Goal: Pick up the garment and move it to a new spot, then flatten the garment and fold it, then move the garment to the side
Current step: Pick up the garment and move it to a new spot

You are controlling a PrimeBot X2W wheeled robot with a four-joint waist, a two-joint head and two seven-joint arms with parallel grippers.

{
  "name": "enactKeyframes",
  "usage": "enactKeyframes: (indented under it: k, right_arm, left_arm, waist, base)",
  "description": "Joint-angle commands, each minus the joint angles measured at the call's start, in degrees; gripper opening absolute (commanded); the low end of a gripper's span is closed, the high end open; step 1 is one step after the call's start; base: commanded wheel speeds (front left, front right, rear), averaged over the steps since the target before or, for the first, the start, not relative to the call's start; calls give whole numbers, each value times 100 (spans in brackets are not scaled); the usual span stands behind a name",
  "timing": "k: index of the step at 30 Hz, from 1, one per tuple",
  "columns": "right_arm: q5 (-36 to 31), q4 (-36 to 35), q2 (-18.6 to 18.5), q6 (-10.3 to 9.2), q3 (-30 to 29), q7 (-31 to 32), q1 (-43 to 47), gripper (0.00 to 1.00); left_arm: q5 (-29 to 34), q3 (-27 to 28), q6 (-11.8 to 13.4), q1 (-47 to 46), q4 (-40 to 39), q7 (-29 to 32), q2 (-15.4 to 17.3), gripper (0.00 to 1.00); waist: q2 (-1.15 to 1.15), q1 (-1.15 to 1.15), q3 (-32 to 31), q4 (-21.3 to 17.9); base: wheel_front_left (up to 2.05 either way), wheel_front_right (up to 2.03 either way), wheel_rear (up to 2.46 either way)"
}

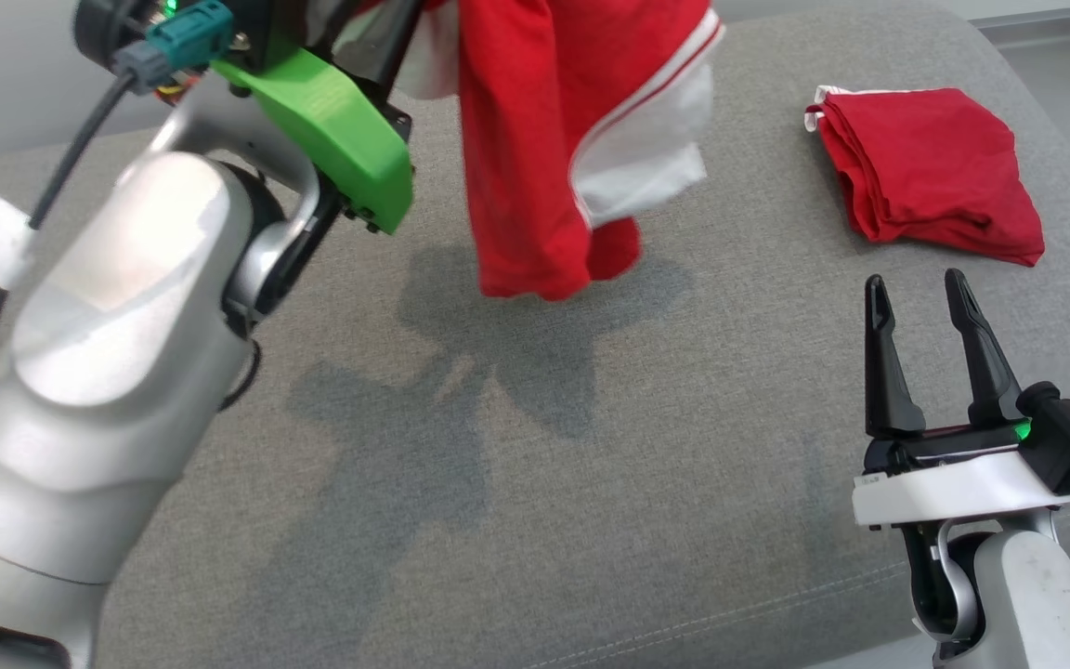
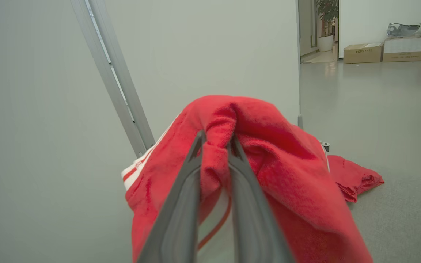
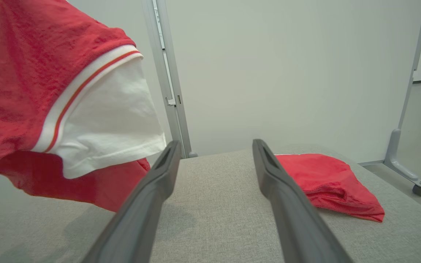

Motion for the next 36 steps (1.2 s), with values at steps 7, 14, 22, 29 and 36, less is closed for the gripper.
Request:
enactKeyframes:
  k: [7, 14, 22, 29, 36]
  right_arm:
    - [167, 167, -6, -4, 169, -57, -108, 100]
    - [114, 191, -6, -4, 165, -52, -171, 100]
    - [96, 204, -6, -4, 182, -54, -139, 100]
    - [50, 246, -6, -4, 206, -55, -99, 100]
    - [-16, 286, -7, -4, 123, -54, -17, 100]
  left_arm:
    - [-407, 110, 443, 1027, 1235, -871, -807, 0]
    - [-526, 183, 533, 1579, 2863, -1465, -958, 0]
    - [-562, 419, 514, 1621, 3838, -1729, -998, 0]
    - [-360, 492, 452, 1681, 4192, -1774, -1072, 100]
    - [296, 913, 605, 2113, 3368, -1774, -1011, 100]
  waist:
    - [56, 0, 236, -192]
    - [56, 0, 388, -302]
    - [56, 0, 415, -312]
    - [56, 0, 306, -235]
    - [56, 0, 96, -45]
  base:
    - [0, 0, 0]
    - [0, 0, 0]
    - [0, 0, 0]
    - [0, 0, 0]
    - [0, 0, 0]
